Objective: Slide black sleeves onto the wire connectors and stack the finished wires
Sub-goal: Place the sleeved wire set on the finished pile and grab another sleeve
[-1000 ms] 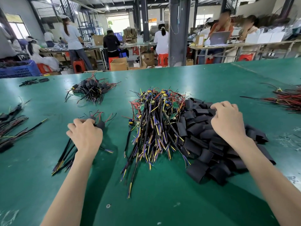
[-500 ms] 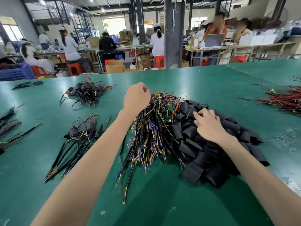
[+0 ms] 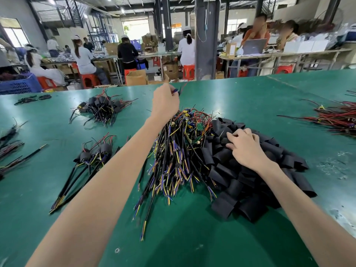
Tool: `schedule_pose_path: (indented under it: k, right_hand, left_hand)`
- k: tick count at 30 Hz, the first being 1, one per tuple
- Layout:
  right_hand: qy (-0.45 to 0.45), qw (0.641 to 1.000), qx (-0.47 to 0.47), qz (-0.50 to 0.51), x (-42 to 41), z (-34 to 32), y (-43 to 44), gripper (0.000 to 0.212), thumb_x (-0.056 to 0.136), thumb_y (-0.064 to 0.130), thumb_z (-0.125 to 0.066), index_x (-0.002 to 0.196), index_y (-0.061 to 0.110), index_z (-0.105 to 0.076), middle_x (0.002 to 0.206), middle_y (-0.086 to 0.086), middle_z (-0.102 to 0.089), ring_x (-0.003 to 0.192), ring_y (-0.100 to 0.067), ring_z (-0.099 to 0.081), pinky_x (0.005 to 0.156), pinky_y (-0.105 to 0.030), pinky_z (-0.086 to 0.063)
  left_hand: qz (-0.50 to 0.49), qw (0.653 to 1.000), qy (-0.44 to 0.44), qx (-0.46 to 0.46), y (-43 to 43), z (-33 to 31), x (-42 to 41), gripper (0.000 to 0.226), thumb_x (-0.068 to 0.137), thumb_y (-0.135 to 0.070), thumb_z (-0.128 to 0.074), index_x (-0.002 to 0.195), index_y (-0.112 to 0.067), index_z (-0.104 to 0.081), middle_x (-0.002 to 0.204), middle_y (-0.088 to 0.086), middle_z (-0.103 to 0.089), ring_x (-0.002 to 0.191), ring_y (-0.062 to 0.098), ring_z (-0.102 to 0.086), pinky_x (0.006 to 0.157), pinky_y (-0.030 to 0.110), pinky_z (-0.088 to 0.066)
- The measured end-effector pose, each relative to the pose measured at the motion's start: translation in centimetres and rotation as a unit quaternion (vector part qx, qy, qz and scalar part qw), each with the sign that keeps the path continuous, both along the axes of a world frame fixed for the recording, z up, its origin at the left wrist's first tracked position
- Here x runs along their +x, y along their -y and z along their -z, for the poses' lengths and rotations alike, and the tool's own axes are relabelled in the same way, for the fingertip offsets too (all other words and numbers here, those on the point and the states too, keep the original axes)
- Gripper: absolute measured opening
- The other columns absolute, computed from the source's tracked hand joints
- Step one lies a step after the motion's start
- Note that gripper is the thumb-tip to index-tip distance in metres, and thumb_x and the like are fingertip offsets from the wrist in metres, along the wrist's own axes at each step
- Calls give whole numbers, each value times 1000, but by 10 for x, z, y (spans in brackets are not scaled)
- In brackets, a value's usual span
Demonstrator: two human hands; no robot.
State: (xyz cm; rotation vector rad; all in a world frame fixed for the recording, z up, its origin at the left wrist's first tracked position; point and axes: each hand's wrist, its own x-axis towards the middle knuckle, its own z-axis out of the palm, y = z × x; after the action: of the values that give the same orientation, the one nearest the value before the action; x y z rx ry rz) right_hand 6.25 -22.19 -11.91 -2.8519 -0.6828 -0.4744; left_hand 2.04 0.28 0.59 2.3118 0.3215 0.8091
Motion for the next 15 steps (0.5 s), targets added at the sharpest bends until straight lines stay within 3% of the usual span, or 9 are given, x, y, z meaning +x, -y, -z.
schedule_pose_path:
  k: [2, 4, 7, 8, 9, 12, 15]
  right_hand:
    - [21, 1000, 20, -7, -4, -3, 1, 43, 94, 23, -51, 136, 16, -45, 126, -6, -45, 119, -25, -30, 98, -39, -23]
    - [47, 998, 44, -12, -9, -8, 1, 45, 92, 20, -55, 135, 13, -46, 124, -7, -46, 117, -26, -33, 97, -39, -24]
    - [82, 990, 109, -22, -20, -19, -1, 41, 89, 17, -61, 128, 8, -51, 117, -11, -49, 111, -31, -40, 92, -41, -30]
    - [86, 986, 136, -35, -25, -23, -2, 41, 88, 16, -62, 126, 6, -53, 115, -12, -50, 110, -32, -42, 91, -42, -32]
    - [83, 981, 170, -53, -29, -27, -4, 40, 87, 15, -63, 125, 4, -54, 113, -14, -51, 108, -33, -44, 90, -42, -34]
    - [38, 959, 257, -112, -45, -34, -11, 38, 86, 14, -65, 121, 3, -55, 106, -12, -53, 101, -29, -50, 85, -29, -33]
    - [12, 961, 240, -140, -54, -32, -19, 36, 88, 15, -63, 122, 6, -56, 108, -9, -55, 102, -26, -52, 85, -28, -34]
  left_hand:
    - [24, 998, 53, -12, 6, -17, -11, 25, 98, -8, -42, 119, -5, -56, 112, 13, -62, 102, 27, -59, 89, 41, -50]
    - [35, 994, 104, 8, 7, -37, -25, 29, 99, -7, -39, 124, -9, -54, 115, 12, -58, 103, 22, -57, 94, 37, -48]
    - [40, 977, 185, 103, 3, -53, -59, 32, 98, -6, -35, 121, -10, -57, 114, 10, -53, 87, 7, -49, 85, 5, -35]
    - [48, 969, 199, 137, 1, -50, -71, 32, 98, -6, -36, 120, -8, -58, 115, 11, -53, 86, 7, -48, 81, 2, -32]
    - [59, 963, 202, 166, -1, -42, -81, 30, 97, -6, -37, 118, -5, -58, 115, 14, -54, 90, 11, -49, 83, 6, -33]
    - [71, 958, 159, 229, -13, 1, -101, 24, 96, -5, -46, 114, 1, -61, 109, 18, -59, 103, 31, -52, 92, 34, -36]
    - [75, 966, 117, 220, -28, 44, -112, 20, 94, -6, -54, 110, 1, -63, 102, 16, -62, 99, 36, -53, 89, 44, -39]
